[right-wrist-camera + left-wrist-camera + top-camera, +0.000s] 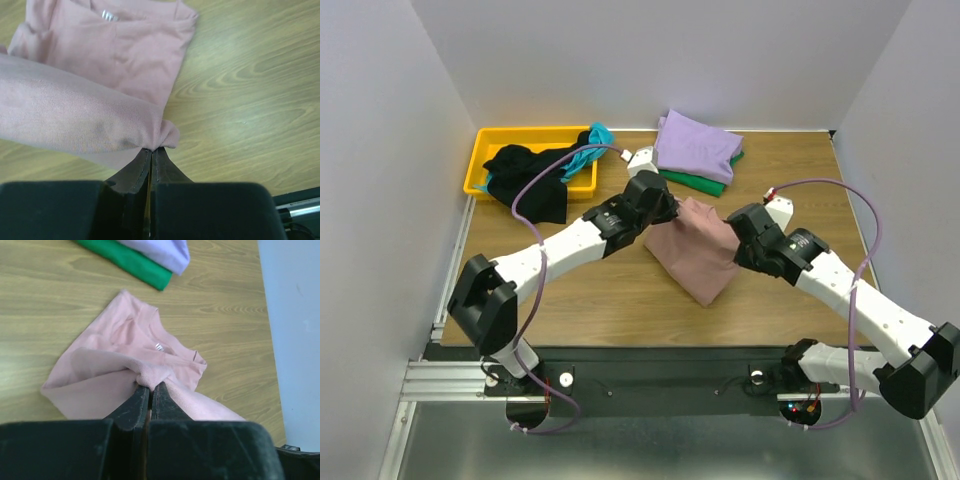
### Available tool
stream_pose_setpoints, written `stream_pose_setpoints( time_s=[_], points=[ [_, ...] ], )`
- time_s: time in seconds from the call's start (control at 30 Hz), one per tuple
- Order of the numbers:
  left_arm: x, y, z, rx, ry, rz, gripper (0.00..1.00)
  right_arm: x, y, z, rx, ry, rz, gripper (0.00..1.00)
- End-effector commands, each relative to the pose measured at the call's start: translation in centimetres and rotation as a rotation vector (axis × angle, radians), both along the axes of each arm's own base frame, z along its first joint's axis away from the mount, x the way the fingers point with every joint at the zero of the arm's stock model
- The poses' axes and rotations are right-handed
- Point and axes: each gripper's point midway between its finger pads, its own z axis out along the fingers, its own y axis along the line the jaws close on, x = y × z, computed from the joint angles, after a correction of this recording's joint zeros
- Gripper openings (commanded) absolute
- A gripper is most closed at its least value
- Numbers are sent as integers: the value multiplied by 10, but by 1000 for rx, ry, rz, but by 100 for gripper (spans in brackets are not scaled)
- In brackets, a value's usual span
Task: Fold and stack the t-shirts
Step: Fold the tshirt
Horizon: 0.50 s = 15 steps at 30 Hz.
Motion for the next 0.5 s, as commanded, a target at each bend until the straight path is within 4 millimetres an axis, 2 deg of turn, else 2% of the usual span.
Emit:
stream_pose_setpoints(
  time_s=[0.0, 0.03, 0.07, 0.13, 0.17, 0.2, 0.23, 0.27, 0.3, 0.33, 0.37, 0.4, 0.43, 0.47],
  points=[
    [26, -19, 47, -50, -112, -47, 0, 24, -9, 14, 15, -74, -27, 0],
    [29, -22, 45, -45, -109, -52, 0, 27, -9, 12, 22, -72, -23, 0],
    [34, -26, 28, -18, -80, -57, 0, 30, -11, 4, 37, -54, -18, 1],
    [46, -32, 32, -22, -84, -63, 0, 36, -19, -7, 46, -29, -40, 1],
    [50, -33, 23, -3, -62, -62, 0, 39, -22, -10, 56, -27, -47, 0],
    [55, -37, 3, 31, -23, -75, 0, 42, -21, -19, 69, -10, -33, 0],
    [63, -41, 9, 28, -34, -72, 0, 47, -30, -23, 79, -2, -62, 1],
    [66, -44, 5, 34, -30, -75, 0, 50, -31, -27, 93, 2, -63, 1],
    [75, -49, -3, 47, -23, -73, 0, 55, -30, -34, 105, 10, -52, 0],
    [79, -52, -7, 53, -22, -75, 0, 60, -38, -37, 110, 10, -82, 0],
    [85, -56, -22, 72, -6, -82, 0, 66, -40, -39, 116, -2, -89, 0],
    [91, -57, -26, 73, -5, -74, 2, 69, -43, -47, 115, 18, -104, 2],
    [98, -62, -18, 65, -24, -71, 12, 73, -46, -52, 117, 29, -117, 7],
    [103, -62, -34, 94, 2, -64, 40, 78, -53, -55, 126, 31, -135, 24]
  ],
)
